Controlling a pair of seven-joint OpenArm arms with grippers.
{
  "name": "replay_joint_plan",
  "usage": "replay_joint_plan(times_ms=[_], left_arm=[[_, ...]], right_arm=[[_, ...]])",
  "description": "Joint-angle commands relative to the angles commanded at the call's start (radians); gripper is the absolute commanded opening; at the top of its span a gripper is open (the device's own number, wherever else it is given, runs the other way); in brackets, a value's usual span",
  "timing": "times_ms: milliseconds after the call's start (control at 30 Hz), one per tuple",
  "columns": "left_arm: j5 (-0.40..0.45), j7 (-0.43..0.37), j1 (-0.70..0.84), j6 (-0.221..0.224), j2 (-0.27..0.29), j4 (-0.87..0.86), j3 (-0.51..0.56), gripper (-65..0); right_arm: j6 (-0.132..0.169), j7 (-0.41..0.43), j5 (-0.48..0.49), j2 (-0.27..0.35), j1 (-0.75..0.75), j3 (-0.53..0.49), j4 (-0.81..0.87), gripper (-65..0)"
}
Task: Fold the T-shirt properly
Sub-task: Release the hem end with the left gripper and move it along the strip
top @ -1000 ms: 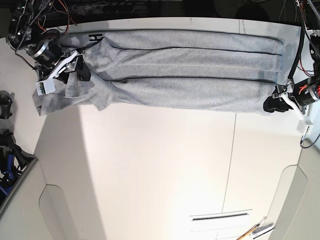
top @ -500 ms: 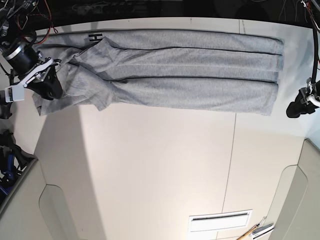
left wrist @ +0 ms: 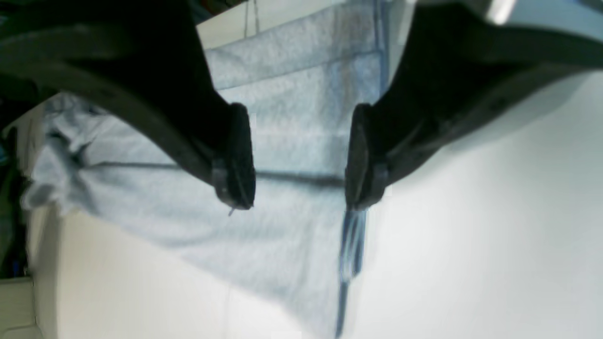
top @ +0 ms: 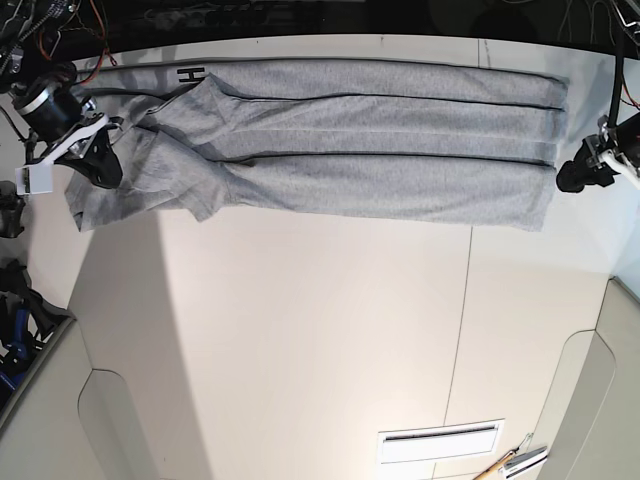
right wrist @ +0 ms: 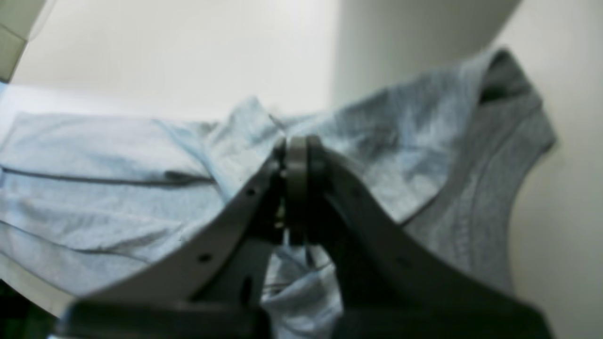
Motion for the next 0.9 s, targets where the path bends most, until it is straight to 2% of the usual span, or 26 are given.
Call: replay_joint_plan(times_ms=[300, 400, 700, 900], left_arm=[[-0.001, -0.007, 0.027, 0.0, 0.011, -0.001, -0.077, -30.0], [-0.001, -0.012, 0.041, 0.0, 0.011, -0.001, -0.084, -25.4], [-0.002, -0.026, 0.126, 0.0, 0.011, -0.002, -0.084, -25.4], [0.0, -0.033, 0.135, 0.0, 0.066, -0.002, -0.125, -25.4]], right_arm=[[0.0, 0.013, 0.001, 0.0, 0.0, 0.0, -0.14, -65.0], [0.0, 0.013, 0.008, 0.001, 0.0, 0.0, -0.145, -65.0], [0.0, 0.009, 0.015, 0.001, 0.0, 0.0, -0.145, -65.0], [0.0, -0.01, 0.015, 0.0, 0.0, 0.0, -0.145, -65.0]])
